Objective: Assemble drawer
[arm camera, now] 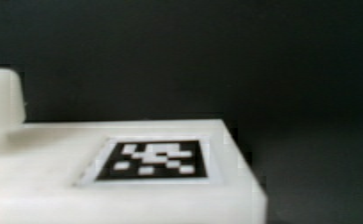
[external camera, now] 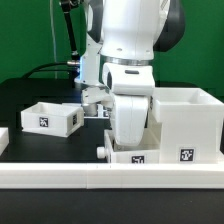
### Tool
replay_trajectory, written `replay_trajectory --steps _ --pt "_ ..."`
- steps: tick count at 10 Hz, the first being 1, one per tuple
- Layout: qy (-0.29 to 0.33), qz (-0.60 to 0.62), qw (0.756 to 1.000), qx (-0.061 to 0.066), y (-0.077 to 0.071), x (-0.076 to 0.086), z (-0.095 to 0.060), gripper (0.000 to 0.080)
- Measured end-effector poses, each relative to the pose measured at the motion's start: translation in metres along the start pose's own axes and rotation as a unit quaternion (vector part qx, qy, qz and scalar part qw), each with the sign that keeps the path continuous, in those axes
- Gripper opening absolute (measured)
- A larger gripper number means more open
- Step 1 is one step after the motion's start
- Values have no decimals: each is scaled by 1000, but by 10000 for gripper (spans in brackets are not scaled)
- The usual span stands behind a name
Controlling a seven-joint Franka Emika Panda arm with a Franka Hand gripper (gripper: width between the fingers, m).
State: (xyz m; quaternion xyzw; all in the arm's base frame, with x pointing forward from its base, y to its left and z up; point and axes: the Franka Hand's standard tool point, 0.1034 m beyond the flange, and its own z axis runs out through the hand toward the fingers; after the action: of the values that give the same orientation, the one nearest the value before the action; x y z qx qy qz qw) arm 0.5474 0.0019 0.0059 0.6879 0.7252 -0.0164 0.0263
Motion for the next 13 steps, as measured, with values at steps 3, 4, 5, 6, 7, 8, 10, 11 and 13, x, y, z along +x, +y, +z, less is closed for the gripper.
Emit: replay_trajectory --steps 3,4,5,6,7,8,10,11,13 --pt "-2 -9 1000 3 0 -2 0 42" --pt "-2 -6 1000 4 -1 -5 0 42" --pt "-2 -5 1000 4 -1 -5 0 42" --pt "-2 -3 1000 4 -1 -5 0 109" --pt "-2 1 1000 3 0 -4 -1 109" --pt "-2 4 1000 1 1 -2 -3 309" --pt "-2 13 1000 -5 5 -1 -12 446" --pt "-3 18 1000 -7 7 0 -20 619" --pt "-6 20 1000 -14 13 -4 -40 647"
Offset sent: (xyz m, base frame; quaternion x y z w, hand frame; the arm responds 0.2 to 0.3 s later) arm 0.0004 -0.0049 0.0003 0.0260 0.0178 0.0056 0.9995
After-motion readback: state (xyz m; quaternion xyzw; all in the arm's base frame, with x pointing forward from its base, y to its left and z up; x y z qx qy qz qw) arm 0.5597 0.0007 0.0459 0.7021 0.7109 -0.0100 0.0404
